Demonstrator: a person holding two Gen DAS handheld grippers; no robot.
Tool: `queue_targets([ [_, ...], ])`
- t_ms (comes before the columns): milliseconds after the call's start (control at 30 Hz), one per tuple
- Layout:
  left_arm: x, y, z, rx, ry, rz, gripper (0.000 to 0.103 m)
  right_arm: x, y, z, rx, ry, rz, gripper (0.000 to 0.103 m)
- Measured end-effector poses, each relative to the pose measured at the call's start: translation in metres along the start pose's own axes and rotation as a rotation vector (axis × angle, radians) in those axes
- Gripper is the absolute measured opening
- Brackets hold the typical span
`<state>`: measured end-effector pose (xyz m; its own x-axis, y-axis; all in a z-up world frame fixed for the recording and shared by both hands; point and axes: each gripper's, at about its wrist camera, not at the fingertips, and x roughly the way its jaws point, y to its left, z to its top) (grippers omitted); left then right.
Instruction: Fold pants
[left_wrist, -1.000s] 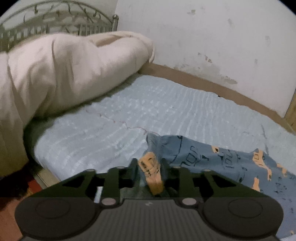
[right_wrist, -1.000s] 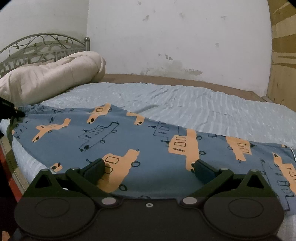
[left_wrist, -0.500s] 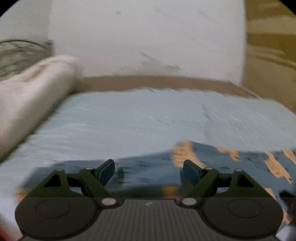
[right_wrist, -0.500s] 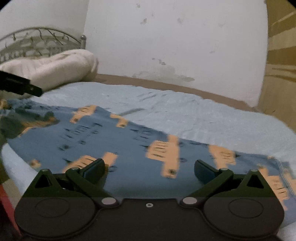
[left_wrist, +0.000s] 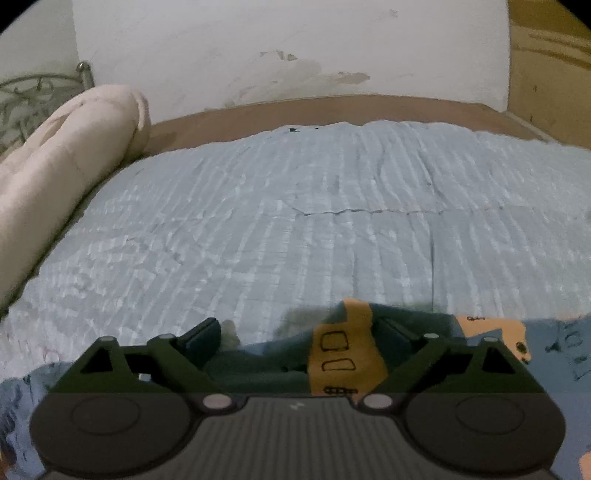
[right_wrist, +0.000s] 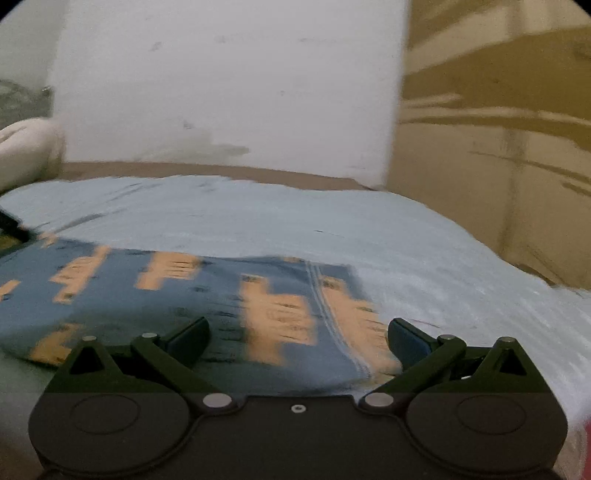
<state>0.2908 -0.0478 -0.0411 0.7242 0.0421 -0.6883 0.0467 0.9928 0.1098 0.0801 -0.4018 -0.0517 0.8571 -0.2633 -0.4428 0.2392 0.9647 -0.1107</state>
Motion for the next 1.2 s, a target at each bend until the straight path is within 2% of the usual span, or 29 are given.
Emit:
queue_targets([
  [100,-0.016,0.000,-0.004,-0.038,-0.018,-0.029,0.095,-0.010,-0.019,-0.004,0.049,-0.027,-0.062,0.102],
  [233,-0.053,-0.013,-0.015,-0.061,-0.097,-0.118,0.102,-0.032,-0.044,-0.009,0.204,-0.063,-0.053,0.102],
  [333,-0.076,-0.033,-0.024,-0.032,-0.147,-0.211,0.102,-0.042,-0.056,-0.012,0.314,-0.037,0.044,0.102],
  [433,-0.093,-0.055,-0.037,0.022,-0.170,-0.298,0.102,-0.040,-0.063,-0.014,0.458,0.063,0.186,0.102],
  [500,-0.098,-0.069,-0.047,0.072,-0.181,-0.340,0.102,-0.043,-0.064,-0.015,0.523,0.069,0.239,0.102],
  [633,-0.099,-0.091,-0.060,0.146,-0.166,-0.354,0.102,-0.039,-0.065,-0.009,0.592,0.096,0.330,0.102],
  [833,-0.090,-0.103,-0.075,0.173,-0.097,-0.328,0.102,-0.027,-0.073,-0.005,0.654,0.139,0.320,0.101],
  [967,-0.088,-0.103,-0.077,0.171,-0.088,-0.325,0.102,-0.017,-0.079,-0.007,0.757,0.104,0.271,0.090],
  [1067,-0.088,-0.100,-0.071,0.140,-0.065,-0.346,0.102,-0.018,-0.082,-0.010,0.818,0.069,0.254,0.077],
  [1133,-0.086,-0.094,-0.067,0.089,-0.047,-0.377,0.102,-0.017,-0.083,-0.012,0.846,0.064,0.232,0.057],
  [1200,-0.085,-0.088,-0.064,0.037,-0.031,-0.409,0.102,-0.016,-0.086,-0.015,0.872,0.073,0.207,0.044],
])
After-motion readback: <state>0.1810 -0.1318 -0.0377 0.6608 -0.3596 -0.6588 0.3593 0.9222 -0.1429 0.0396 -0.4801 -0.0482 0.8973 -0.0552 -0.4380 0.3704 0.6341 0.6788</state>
